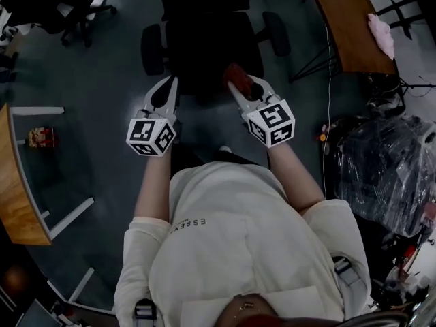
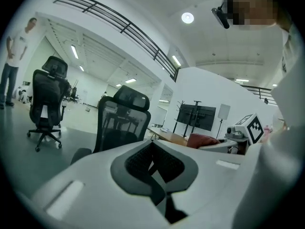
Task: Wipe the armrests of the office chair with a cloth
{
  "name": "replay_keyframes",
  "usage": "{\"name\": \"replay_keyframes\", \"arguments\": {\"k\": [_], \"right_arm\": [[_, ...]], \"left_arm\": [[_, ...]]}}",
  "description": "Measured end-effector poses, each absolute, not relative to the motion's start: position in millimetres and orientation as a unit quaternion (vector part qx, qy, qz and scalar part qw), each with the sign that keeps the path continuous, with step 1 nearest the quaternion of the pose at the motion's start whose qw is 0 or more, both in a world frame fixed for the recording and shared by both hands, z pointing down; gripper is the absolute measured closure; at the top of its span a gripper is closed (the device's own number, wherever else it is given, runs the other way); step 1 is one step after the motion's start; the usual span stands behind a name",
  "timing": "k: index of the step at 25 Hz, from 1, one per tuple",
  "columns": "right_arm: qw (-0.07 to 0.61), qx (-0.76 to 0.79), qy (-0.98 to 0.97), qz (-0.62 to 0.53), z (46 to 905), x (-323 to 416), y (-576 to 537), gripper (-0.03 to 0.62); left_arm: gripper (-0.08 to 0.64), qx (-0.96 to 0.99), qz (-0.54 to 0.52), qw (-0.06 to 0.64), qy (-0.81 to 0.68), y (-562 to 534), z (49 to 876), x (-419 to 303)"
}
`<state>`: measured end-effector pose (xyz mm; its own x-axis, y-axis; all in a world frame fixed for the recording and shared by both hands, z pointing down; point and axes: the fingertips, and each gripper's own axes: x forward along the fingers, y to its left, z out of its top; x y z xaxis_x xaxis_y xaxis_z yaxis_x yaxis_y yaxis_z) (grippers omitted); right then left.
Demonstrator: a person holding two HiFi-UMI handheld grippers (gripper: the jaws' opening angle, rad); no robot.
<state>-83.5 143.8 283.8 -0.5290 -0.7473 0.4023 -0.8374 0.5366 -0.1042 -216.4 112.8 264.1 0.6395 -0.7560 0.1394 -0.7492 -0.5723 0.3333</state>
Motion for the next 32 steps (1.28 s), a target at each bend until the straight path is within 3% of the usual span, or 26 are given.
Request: {"name": "replay_keyframes", "arguments": {"k": [16, 32], "right_arm": [[0.136, 0.553, -0.798, 0.199, 308.6, 67.1, 181.2, 0.543], [0.173, 0.585, -0.756, 0.238, 342.8, 201.5, 23.2, 0.541]], "left_arm": [[0.545, 0.918, 0.027, 0.218, -0.329, 124.6, 292.5, -68.2], [0.545, 0.925, 0.077, 0.267, -0.26, -24.5, 342.4, 70.5]]}}
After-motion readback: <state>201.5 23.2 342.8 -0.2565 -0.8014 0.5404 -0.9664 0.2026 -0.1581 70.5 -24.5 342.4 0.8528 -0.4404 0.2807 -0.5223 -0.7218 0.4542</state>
